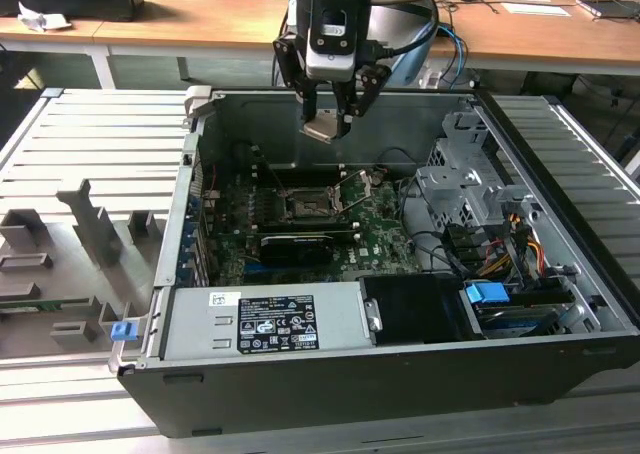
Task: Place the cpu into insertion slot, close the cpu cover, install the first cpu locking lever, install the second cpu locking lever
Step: 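Place the cpu into insertion slot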
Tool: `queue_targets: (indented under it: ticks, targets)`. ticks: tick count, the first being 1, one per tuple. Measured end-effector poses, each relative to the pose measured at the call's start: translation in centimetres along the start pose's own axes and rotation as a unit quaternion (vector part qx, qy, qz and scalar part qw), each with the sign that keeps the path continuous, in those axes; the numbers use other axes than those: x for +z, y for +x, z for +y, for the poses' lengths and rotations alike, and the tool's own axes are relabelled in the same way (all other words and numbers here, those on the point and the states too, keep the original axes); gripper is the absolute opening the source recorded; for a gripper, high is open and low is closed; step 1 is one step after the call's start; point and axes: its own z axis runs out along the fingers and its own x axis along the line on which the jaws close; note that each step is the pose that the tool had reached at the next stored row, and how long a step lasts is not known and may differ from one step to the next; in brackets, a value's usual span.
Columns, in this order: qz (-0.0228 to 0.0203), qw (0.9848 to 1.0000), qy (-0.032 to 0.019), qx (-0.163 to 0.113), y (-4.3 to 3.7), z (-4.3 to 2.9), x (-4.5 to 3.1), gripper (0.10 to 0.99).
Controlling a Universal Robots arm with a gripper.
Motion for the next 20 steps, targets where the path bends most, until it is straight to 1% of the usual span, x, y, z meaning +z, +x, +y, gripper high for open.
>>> queue_targets:
  ticks: [2,5,7,10,20]
  targets:
    - [-0.0003,1.0000,0.0000,0.003,0.00,-0.01,0.12,0.525]
    - [-0.0019,0.9997,-0.0004,0.023,0.00,-0.02,0.17,0.525]
    - [-0.0035,0.9991,-0.0008,0.041,0.00,-0.02,0.20,0.525]
    - [-0.0047,0.9984,-0.0010,0.056,0.00,-0.02,0.22,0.525]
    - [-0.0074,0.9961,-0.0016,0.088,0.00,-0.02,0.27,0.525]
